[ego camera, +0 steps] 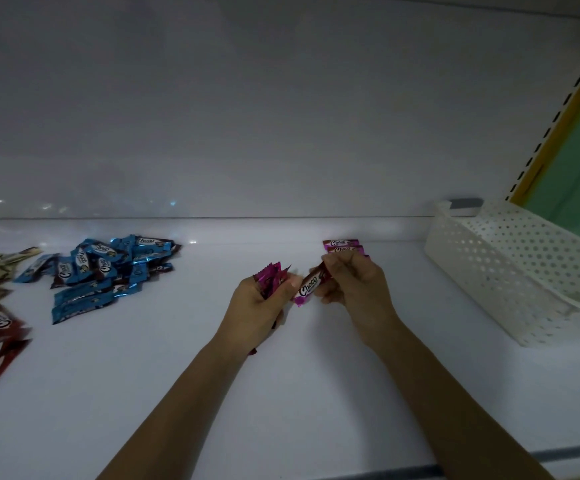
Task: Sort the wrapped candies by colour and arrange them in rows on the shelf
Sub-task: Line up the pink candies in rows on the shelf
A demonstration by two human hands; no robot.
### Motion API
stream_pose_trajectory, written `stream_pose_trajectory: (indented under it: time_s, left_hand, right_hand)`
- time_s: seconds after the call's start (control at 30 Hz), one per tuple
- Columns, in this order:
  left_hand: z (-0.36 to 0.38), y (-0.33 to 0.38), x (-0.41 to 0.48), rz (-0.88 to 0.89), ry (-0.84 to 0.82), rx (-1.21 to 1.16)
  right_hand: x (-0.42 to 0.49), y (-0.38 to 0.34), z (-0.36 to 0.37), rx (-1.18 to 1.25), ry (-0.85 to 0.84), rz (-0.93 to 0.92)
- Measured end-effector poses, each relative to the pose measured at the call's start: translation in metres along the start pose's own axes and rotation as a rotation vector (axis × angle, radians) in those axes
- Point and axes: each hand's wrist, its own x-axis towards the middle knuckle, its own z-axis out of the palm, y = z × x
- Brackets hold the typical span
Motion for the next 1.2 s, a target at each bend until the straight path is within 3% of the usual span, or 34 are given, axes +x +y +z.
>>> stream_pose_trajectory:
  time_s: [0.13, 0.2, 0.27, 0.37, 0.43, 0.57, 0.73, 0.9, 1.2]
  left_hand:
    - [0.002, 0.001, -0.002, 0.005, 0.031, -0.049]
    - [0.002, 0.003, -0.003, -0.010, 0.070, -0.064]
    - [0.001, 0.005, -0.002, -0.034, 0.096, -0.059]
    - [0.001, 0.008, -0.003, -0.046, 0.105, -0.039]
    - [0.000, 0.008, -0.004, -0.049, 0.123, -0.066]
    - [-0.002, 0.007, -0.004, -0.083, 0.195, -0.113]
    - [-0.002, 0.006, -0.002, -0.061, 0.210, -0.132]
    - [0.000, 0.008, -0.003, -0.039, 0.188, -0.133]
    - [-0.002, 0.012, -0.007, -0.020, 0.175, -0.248]
  right_hand:
    - [0.000, -0.003, 0.000, -0.012, -0.047, 0.005]
    - [0.007, -0.002, -0.013, -0.145, 0.131, -0.050]
    - [0.018, 0.003, -0.034, -0.418, 0.358, -0.099]
    - [0.022, 0.008, -0.053, -0.887, 0.437, 0.003]
    - [0.020, 0.011, -0.053, -1.043, 0.423, 0.003]
    - [0.010, 0.005, -0.044, -1.111, 0.330, -0.244]
    - [0.002, 0.003, -0.038, -1.361, 0.168, -0.201]
    - [0.007, 0.011, -0.042, -1.322, 0.077, -0.150]
    - [0.011, 0.020, -0.039, -1.526, -0.025, -0.169]
